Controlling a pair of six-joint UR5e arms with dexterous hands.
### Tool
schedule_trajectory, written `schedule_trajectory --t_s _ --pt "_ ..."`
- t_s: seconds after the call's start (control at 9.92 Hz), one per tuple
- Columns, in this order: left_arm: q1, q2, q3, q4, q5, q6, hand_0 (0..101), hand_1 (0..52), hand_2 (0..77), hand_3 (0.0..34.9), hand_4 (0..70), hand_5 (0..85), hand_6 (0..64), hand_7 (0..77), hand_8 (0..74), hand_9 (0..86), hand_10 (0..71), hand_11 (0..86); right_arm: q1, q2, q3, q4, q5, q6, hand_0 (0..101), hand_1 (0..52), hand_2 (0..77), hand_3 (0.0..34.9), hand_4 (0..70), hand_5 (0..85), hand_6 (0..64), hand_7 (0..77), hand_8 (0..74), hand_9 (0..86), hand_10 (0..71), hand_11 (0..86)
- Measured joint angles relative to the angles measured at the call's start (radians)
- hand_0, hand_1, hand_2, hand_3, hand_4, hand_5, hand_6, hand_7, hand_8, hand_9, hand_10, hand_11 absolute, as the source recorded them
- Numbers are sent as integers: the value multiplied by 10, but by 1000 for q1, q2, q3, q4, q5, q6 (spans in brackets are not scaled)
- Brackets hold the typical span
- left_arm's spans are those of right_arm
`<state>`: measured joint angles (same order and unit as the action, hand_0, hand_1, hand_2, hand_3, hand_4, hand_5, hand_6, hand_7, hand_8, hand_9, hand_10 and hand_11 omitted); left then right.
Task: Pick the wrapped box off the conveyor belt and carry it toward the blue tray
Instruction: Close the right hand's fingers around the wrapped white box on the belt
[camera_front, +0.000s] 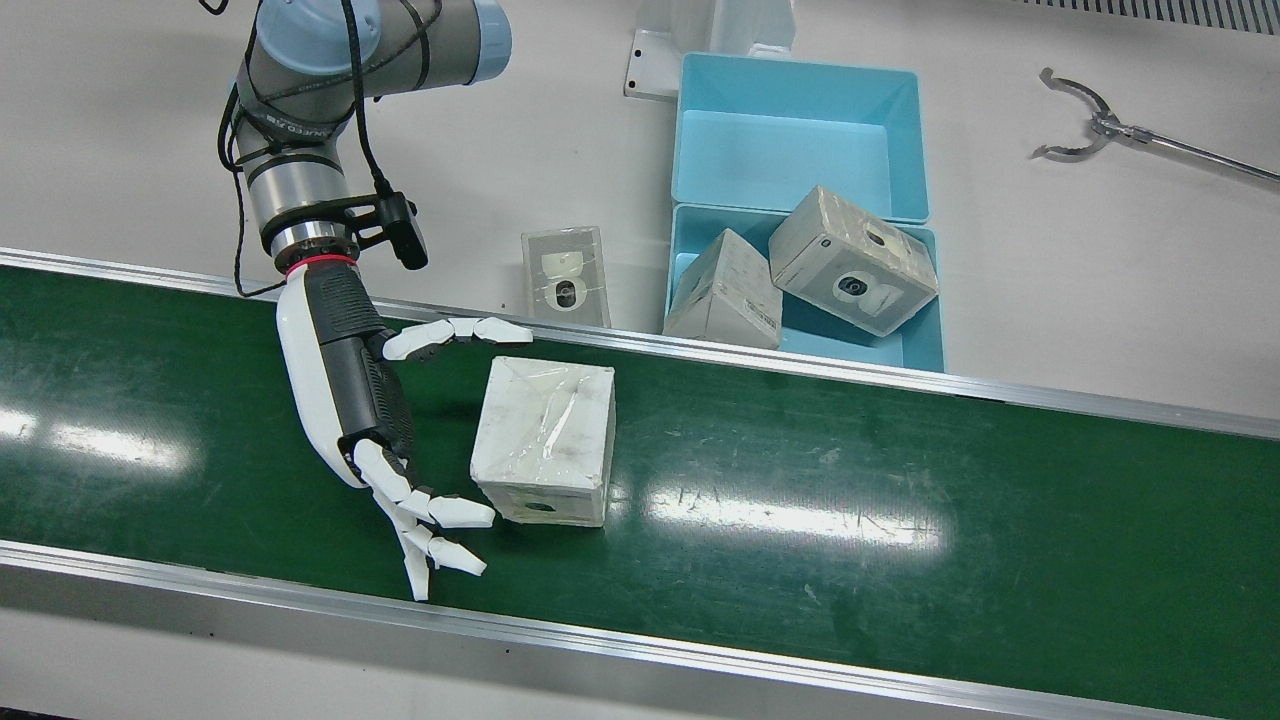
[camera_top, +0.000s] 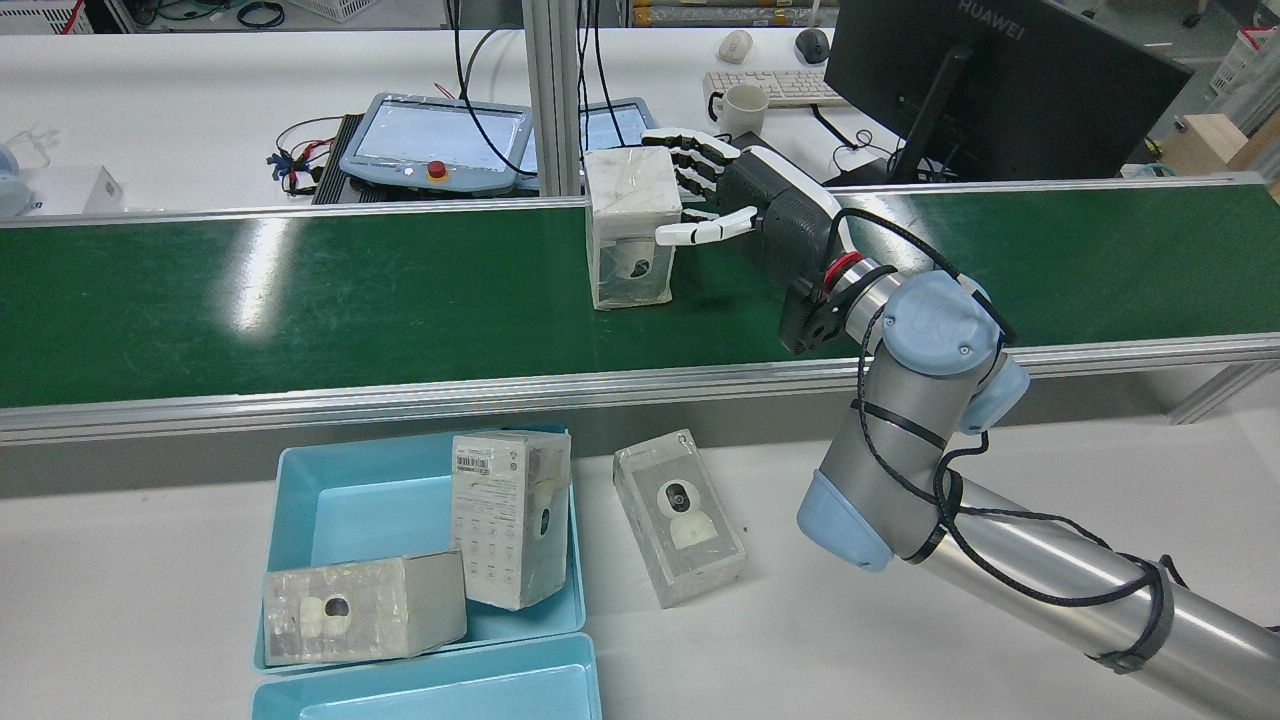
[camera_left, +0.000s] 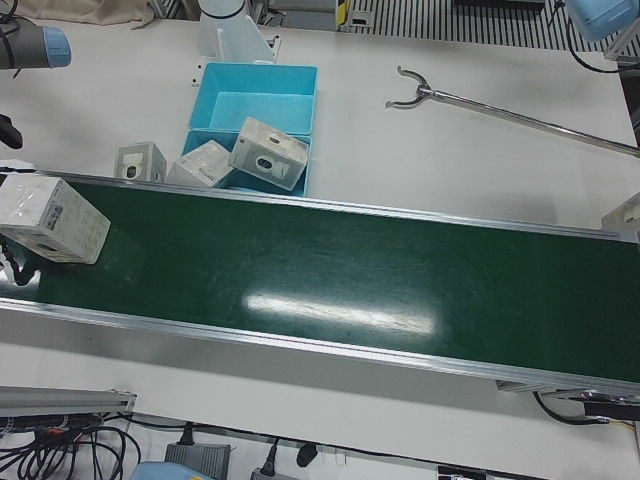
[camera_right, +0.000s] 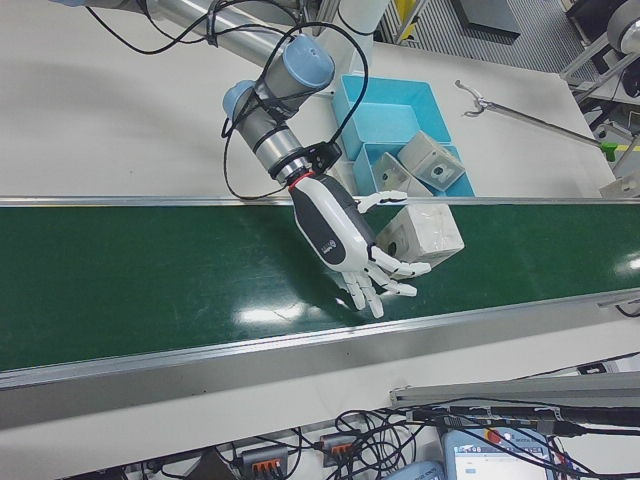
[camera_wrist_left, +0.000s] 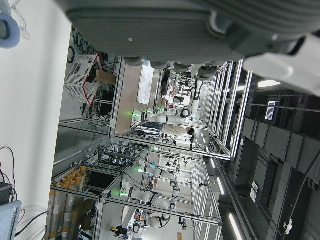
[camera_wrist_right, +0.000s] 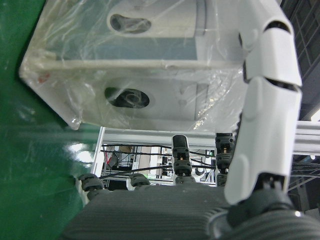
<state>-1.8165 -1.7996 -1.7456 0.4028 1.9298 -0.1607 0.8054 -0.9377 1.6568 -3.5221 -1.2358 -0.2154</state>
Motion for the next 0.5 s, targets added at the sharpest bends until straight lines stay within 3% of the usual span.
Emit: schedule_trajectory --t_s 0.3,0.4,0.5 --pt "0 0 0 0 0 0 0 0 5 0 0 5 0 5 5 0 5 0 0 4 -5 0 0 0 459 115 191 297 175 229 0 185 0 22 22 49" --pt "0 0 0 0 0 0 0 0 11 0 0 5 0 5 5 0 0 0 0 4 -6 0 0 1 460 142 256 295 202 251 0 196 0 22 33 65" --pt "0 0 0 0 0 0 0 0 11 0 0 5 0 5 5 5 5 0 1 4 -7 -1 0 3 460 142 256 295 202 251 0 196 0 22 33 65"
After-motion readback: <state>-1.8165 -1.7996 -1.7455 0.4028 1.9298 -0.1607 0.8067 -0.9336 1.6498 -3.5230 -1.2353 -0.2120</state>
